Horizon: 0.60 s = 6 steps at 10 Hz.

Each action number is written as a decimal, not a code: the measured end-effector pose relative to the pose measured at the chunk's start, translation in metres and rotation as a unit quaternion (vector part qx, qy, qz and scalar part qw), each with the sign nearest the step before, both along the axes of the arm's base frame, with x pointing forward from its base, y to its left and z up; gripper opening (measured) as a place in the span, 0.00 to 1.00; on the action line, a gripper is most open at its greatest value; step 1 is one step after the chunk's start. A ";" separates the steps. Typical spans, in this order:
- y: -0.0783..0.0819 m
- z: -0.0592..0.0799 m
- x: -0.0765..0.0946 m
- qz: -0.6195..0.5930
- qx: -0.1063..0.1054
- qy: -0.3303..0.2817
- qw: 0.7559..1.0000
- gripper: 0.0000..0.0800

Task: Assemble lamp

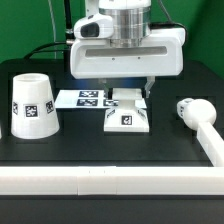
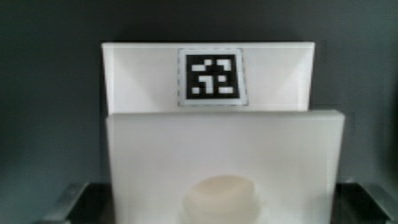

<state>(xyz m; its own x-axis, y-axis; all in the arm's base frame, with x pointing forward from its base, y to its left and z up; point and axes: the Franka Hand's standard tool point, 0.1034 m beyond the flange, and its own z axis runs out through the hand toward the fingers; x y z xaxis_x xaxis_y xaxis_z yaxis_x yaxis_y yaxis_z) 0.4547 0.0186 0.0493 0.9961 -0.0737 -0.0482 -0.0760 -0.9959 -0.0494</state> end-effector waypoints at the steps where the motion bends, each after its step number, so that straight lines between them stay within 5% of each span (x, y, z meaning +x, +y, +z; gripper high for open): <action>1: 0.000 0.000 0.000 0.000 0.000 0.000 1.000 0.67; 4: 0.002 0.000 0.001 0.003 0.000 0.002 1.000 0.67; 6: 0.011 0.003 0.030 0.028 0.005 0.005 1.000 0.67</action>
Offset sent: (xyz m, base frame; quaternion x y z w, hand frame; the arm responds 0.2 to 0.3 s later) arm 0.0000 0.0000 0.0000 0.0000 0.0000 0.0000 1.0000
